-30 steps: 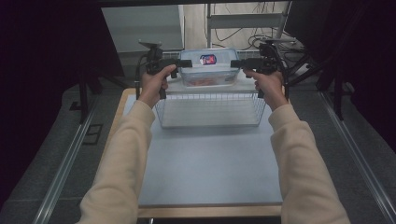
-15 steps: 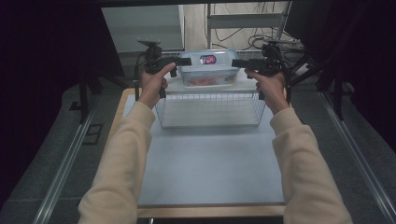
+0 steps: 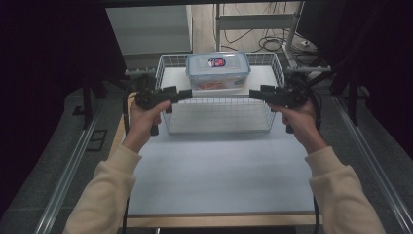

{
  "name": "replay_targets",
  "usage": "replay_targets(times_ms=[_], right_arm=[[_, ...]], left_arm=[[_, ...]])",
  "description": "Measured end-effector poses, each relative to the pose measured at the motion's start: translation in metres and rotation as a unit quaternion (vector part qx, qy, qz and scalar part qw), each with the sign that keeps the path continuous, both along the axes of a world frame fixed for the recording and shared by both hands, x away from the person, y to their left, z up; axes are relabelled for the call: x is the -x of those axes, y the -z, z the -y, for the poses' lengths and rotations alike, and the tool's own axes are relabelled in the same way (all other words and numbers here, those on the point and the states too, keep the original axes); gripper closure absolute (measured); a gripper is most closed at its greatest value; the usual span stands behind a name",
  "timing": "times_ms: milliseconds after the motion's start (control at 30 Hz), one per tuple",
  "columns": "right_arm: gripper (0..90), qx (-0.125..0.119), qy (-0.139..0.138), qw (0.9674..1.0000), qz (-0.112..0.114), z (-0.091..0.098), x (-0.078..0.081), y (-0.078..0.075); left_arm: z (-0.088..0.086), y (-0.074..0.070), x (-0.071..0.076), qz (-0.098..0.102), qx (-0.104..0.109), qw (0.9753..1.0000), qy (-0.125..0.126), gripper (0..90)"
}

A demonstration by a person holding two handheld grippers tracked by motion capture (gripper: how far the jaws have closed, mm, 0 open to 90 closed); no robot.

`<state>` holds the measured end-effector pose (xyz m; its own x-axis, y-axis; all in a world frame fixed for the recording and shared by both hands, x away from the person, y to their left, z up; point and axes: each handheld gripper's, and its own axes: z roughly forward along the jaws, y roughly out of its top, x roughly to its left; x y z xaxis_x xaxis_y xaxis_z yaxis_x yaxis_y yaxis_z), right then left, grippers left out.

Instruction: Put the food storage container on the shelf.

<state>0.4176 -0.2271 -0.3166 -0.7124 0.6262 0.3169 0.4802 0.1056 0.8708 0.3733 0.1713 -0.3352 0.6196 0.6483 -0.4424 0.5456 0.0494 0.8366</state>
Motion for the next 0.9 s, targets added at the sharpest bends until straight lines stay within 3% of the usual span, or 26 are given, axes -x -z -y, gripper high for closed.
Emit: replay_targets(times_ms=[100, 233, 367, 467, 633, 767, 900], right_arm=[[29.5, 0.004, -0.014, 0.9999, 0.004, 0.006, 0.020, 0.014], [27.6, 0.010, -0.030, 0.9995, 0.004, 0.015, 0.048, 0.044], [26.8, 0.009, -0.040, 0.9991, -0.012, 0.024, 0.067, 0.077], [26.2, 0.012, -0.040, 0.9989, -0.021, 0.029, 0.077, 0.098], [25.8, 0.029, -0.037, 0.9986, -0.025, 0.033, 0.084, 0.120], [25.7, 0.043, -0.037, 0.9981, -0.024, 0.034, 0.086, 0.127], [24.5, 0.042, -0.033, 0.9985, -0.016, 0.035, 0.087, 0.127]], left_arm=[[0.001, 0.016, 0.023, 0.001, -0.009, 0.9999, 0.008, 16.1], [0.003, 0.044, 0.051, 0.009, -0.020, 0.9997, 0.012, 17.2], [0.006, 0.073, 0.070, -0.005, -0.032, 0.9992, 0.023, 17.1], [0.006, 0.088, 0.077, -0.012, -0.037, 0.9989, 0.027, 17.1], [0.008, 0.111, 0.080, -0.028, -0.053, 0.9978, 0.026, 17.3], [0.009, 0.121, 0.080, -0.037, -0.059, 0.9973, 0.025, 17.7], [0.011, 0.123, 0.079, -0.033, -0.066, 0.9969, 0.027, 17.8]])
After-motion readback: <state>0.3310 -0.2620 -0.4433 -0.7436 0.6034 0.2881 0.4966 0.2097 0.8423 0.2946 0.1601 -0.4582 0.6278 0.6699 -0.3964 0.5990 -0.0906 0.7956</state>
